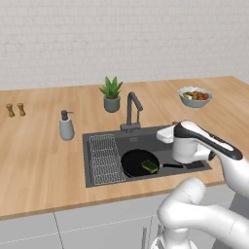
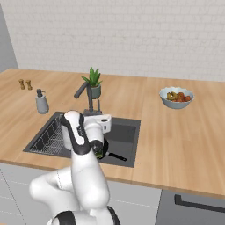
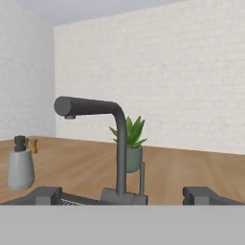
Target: Pick the pan and sponge and place them into the sink. Then turn on the water.
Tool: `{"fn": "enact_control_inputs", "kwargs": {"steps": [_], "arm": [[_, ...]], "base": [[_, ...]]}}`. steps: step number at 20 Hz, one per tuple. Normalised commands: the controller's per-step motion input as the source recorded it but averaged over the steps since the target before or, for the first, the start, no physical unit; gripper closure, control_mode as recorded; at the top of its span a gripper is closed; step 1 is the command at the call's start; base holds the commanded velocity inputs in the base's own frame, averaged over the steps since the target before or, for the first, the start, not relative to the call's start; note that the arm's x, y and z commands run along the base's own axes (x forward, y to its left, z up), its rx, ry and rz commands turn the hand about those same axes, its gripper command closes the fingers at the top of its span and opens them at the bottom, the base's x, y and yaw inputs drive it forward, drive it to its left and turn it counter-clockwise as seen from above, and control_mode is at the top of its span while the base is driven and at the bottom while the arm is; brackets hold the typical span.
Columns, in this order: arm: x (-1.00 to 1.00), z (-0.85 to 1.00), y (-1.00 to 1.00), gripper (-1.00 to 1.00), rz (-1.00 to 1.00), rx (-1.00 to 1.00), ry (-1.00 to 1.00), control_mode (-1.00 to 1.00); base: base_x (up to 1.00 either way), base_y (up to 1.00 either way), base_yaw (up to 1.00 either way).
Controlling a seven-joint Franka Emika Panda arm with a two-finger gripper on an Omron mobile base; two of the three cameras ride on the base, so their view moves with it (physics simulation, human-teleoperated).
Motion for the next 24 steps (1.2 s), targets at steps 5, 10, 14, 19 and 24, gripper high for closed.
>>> {"fn": "enact_control_inputs", "kwargs": {"steps": [5, 10, 14, 19, 24], "arm": [[0.04, 0.00, 0.00, -1.00, 0.00, 0.01, 0.00, -1.00], [0.03, 0.00, 0.00, -1.00, 0.00, 0.01, 0.00, -1.00], [0.00, 0.00, 0.00, -1.00, 0.00, 0.00, 0.00, -1.00], [0.00, -0.01, 0.01, -1.00, 0.00, 0.00, 0.00, -1.00], [0.00, -0.08, 0.05, -1.00, 0.00, 0.00, 0.00, -1.00]], "base": [[0.00, 0.00, 0.00], [0.00, 0.00, 0.00], [0.00, 0.00, 0.00], [0.00, 0.00, 0.00], [0.00, 0.00, 0.00]]}}
